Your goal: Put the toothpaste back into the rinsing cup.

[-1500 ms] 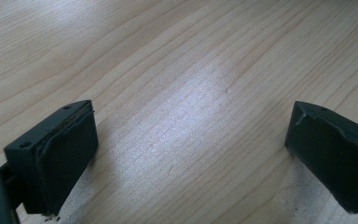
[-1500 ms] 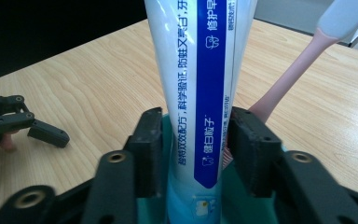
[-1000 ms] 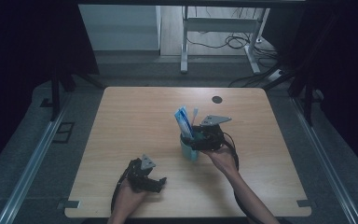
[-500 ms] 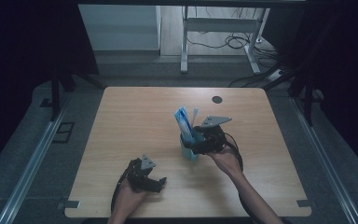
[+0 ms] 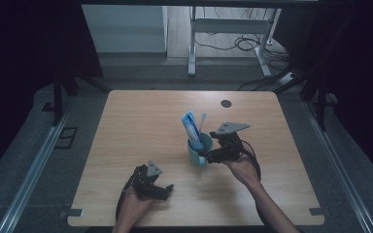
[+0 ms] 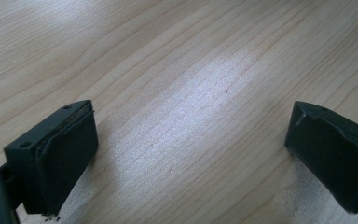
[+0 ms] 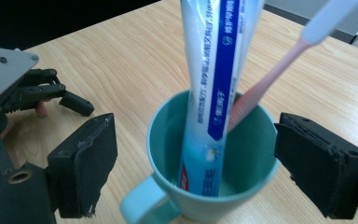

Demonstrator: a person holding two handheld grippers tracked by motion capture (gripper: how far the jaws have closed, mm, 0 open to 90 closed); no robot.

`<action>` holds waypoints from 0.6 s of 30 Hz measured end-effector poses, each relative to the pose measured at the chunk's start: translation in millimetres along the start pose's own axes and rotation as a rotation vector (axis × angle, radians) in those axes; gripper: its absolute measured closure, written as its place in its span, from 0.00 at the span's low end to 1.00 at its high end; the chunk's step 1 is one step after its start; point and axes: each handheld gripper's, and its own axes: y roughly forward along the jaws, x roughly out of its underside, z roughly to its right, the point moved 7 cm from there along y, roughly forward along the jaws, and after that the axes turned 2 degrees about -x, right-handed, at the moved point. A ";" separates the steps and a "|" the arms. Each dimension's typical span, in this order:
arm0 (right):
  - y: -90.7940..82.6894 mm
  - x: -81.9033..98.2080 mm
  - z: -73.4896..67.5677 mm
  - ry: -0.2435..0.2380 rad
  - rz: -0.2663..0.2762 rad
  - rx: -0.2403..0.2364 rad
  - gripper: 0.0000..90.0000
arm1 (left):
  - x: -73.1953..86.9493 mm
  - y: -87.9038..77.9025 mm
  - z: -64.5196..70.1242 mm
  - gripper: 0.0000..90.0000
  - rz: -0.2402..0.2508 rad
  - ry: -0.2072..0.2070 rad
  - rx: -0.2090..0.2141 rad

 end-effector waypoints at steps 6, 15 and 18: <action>-9.4 6.3 3.3 0.008 -0.006 0.007 0.13 | -0.1 0.2 0.1 0.03 0.002 -0.002 -0.001; -22.2 19.1 7.6 0.008 -0.031 0.031 0.08 | -0.1 0.2 0.1 0.03 0.003 -0.002 0.000; -25.2 23.7 8.0 0.004 -0.040 0.039 0.06 | -0.1 0.2 0.1 0.03 0.003 -0.002 -0.001</action>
